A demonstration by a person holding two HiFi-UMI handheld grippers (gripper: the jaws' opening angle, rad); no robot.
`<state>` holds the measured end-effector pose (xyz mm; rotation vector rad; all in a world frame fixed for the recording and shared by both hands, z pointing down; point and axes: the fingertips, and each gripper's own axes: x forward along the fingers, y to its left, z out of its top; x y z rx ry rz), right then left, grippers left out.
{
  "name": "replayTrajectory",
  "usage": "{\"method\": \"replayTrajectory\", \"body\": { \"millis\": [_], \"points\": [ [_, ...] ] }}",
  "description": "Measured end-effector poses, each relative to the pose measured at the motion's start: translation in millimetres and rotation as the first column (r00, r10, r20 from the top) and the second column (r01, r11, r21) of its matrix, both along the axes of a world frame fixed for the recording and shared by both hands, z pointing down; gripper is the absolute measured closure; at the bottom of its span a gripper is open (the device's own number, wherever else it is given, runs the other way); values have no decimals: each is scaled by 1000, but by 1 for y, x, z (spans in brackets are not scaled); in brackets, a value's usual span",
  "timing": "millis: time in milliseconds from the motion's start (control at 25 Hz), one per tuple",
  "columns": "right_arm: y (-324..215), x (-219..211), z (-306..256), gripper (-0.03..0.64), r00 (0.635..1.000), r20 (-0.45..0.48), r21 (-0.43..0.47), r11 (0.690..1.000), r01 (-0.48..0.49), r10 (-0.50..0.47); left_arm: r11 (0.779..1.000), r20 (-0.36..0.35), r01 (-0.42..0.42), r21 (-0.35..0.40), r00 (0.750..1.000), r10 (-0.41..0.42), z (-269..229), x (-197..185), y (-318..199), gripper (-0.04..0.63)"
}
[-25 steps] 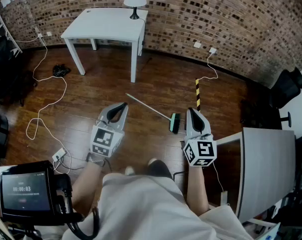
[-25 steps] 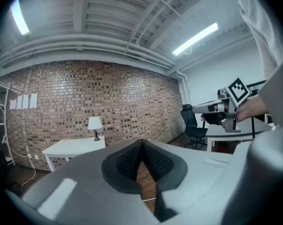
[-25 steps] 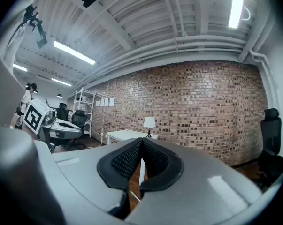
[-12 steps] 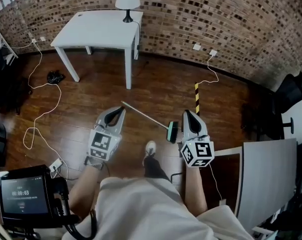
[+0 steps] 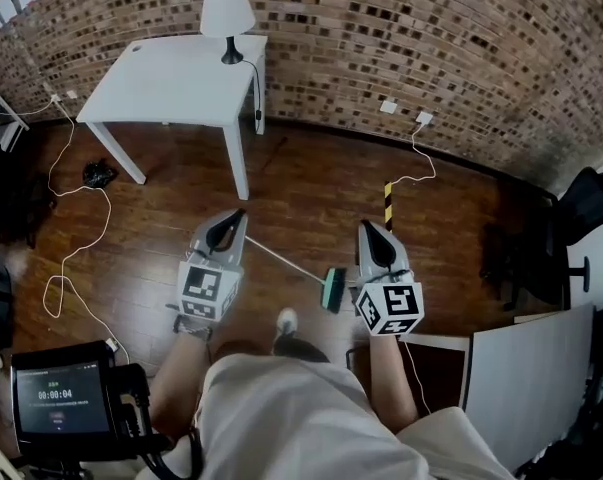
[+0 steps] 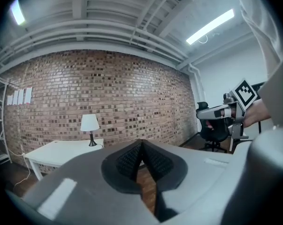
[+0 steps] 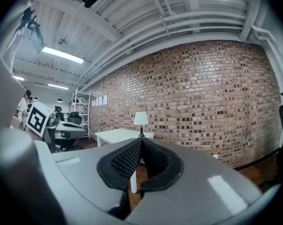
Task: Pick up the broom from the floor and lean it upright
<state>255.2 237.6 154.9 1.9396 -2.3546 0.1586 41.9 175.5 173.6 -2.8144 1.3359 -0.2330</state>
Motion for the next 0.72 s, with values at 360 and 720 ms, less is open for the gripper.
{"method": "replayTrajectory", "body": {
  "millis": [360,720],
  "points": [
    [-53,28,3,603,1000,28,-2,1000,-9,9,999,34,-24,-42,999,25,10,20,-45,594],
    [-90,28,21,603,1000,30,-39,999,4,-3,997,51,4,-83,999,1,28,11,-77,594]
  ]
}}
